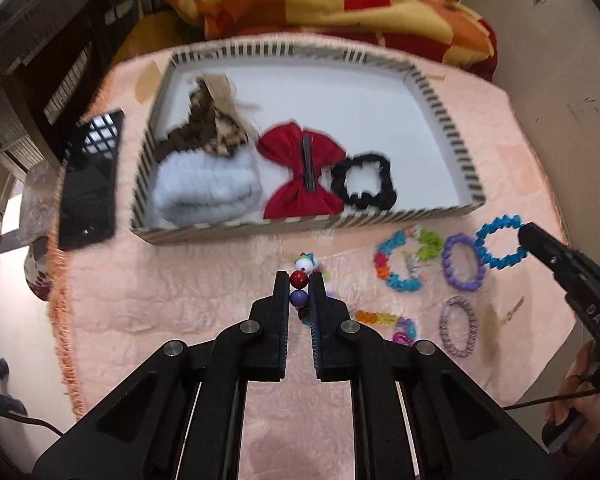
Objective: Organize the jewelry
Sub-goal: 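Carry both bracelets into the striped tray and open both grippers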
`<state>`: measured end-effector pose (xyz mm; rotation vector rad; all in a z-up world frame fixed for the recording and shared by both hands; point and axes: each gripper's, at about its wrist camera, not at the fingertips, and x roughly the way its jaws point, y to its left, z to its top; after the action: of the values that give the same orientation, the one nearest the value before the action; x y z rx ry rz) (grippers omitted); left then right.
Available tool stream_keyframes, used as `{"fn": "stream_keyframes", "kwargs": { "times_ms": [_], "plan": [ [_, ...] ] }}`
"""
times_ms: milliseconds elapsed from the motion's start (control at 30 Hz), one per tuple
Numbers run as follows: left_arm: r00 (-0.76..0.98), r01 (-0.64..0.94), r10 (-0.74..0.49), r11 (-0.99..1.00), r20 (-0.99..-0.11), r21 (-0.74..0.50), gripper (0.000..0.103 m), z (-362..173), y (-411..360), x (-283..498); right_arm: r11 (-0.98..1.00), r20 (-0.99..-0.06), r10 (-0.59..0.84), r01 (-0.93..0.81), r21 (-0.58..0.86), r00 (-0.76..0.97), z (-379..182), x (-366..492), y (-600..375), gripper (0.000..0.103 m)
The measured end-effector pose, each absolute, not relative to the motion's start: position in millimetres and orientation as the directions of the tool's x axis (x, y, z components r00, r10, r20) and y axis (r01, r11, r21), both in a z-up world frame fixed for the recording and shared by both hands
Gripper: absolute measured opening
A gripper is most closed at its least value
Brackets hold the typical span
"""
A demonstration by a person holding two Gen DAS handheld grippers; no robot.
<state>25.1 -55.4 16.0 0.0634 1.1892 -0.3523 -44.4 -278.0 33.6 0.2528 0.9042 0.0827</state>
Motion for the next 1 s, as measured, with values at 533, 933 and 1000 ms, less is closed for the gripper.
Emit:
{"fn": "stream_keyframes", "kwargs": {
  "times_ms": [533, 933, 1000],
  "plan": [
    [0.445, 0.305, -0.226, 0.948, -0.867, -0.091, 0.008, 80, -44, 60, 0.978, -0.755, 0.186, -0.047, 0.202, 0.628, 63, 0, -254, 0.008],
    [0.433, 0.338, -0.216, 0.939, -0.875, -0.065, 0.008, 74, -71, 129, 0.972, -0.800, 0.196, -0.003, 0.236, 0.568, 36, 37, -246, 0.008],
    [0.430, 0.347, -0.210, 0.936, -0.878, -0.054, 0.008, 69, -78, 139, 0.968, -0.809, 0.206, 0.008, 0.252, 0.551, 29, 40, -247, 0.008]
  ]
}}
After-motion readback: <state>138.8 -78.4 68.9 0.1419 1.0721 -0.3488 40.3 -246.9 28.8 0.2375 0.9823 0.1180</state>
